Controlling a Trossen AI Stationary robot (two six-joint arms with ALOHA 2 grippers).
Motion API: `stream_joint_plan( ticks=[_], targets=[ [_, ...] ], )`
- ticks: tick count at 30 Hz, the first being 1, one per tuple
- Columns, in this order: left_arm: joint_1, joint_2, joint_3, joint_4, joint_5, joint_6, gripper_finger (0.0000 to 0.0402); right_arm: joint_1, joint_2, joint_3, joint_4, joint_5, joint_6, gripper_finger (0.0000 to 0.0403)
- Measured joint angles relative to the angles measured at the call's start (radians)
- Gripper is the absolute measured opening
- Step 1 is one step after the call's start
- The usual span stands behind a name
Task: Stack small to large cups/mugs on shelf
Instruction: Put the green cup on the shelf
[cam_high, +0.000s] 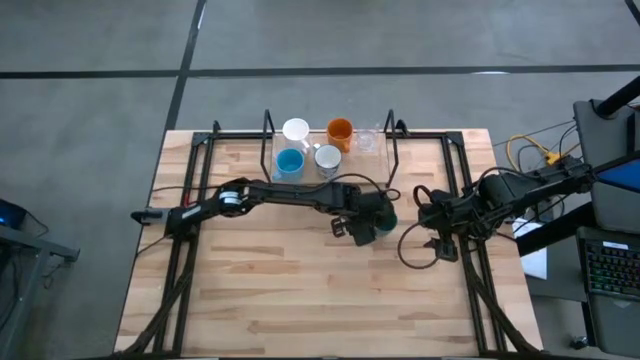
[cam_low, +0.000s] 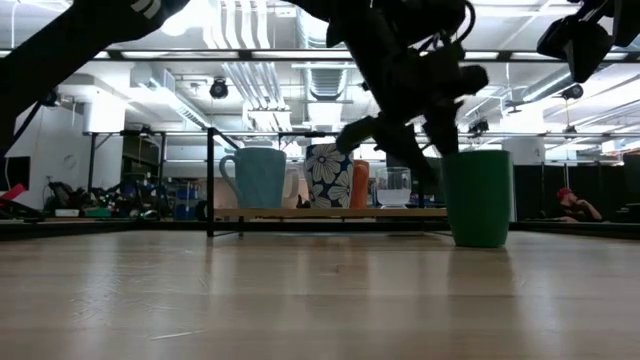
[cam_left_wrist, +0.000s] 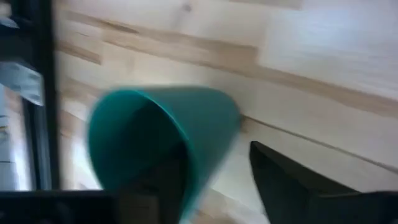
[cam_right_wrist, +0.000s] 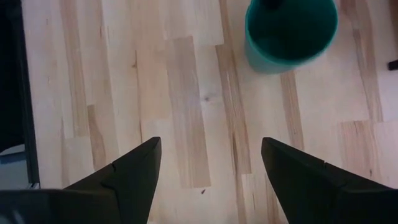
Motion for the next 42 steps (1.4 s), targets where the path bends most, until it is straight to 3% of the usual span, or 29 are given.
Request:
stream_joint_plan(
  ticks=[4,8,11,15,22,27,32,42],
  targets=[
    [0.001,-0.002,-0.011,-0.076,0.0,-0.042,0.0036,0.0,0.0,0.0,0.011,0.0,0.0,0.027],
    [0.013,-0.011,0.002,-0.217,-0.015,-0.152,0.0006,0.0,0.0,0.0,0.014,0.0,-0.002,0.0274],
    [0.018,-0.032,0.019,-0.259,-0.072,-0.202,0.0002,0.0,0.0,0.0,0.018,0.005,-0.004,0.0274],
    [0.019,-0.084,0.025,-0.268,-0.069,-0.204,0.0001,0.0,0.0,-0.001,0.032,0.026,-0.004,0.0274],
    [0.029,-0.192,0.018,-0.294,0.169,-0.209,0.0,0.0,0.005,-0.024,0.066,0.025,-0.043,0.0266],
    [0.061,-0.212,0.022,-0.278,0.114,-0.174,0.0,0.0,0.005,-0.032,0.083,0.025,-0.045,0.026],
    [0.111,-0.21,0.021,-0.276,-0.053,-0.081,0.0,0.0,0.005,-0.032,0.104,0.025,-0.065,0.0258],
    [0.191,-0.208,0.013,-0.387,-0.028,-0.155,0.0,0.0,0.005,-0.032,0.131,0.025,-0.115,0.0257]
  ],
)
